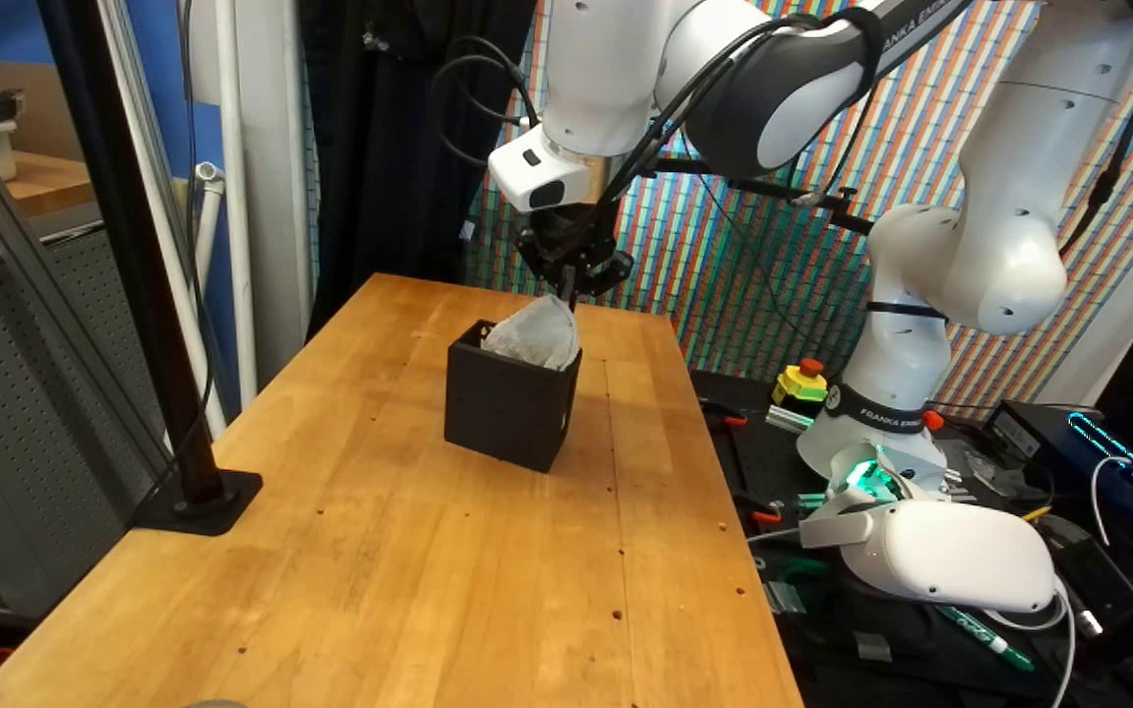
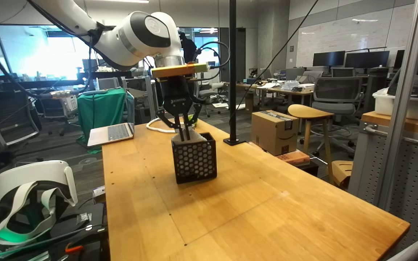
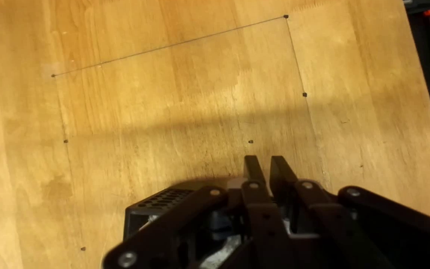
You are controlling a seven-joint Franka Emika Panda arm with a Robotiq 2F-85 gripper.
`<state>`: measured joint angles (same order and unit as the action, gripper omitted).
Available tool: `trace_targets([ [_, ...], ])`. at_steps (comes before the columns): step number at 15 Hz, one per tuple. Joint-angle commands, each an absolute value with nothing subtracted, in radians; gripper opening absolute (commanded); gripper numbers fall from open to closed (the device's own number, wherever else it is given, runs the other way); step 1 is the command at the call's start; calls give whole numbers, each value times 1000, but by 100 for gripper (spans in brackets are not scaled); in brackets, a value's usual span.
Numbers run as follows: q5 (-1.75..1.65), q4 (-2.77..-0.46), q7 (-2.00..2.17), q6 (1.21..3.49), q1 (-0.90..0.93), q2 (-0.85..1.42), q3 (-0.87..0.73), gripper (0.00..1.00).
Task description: Put the towel in the box
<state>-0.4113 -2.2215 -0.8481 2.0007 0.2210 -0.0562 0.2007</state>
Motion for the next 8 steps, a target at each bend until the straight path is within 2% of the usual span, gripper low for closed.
trace_targets([
  [1,-429,-2230,-846,2081,218,-56,201,16],
  [8,-377,-2225,-871,2163,224,-44,208,16],
])
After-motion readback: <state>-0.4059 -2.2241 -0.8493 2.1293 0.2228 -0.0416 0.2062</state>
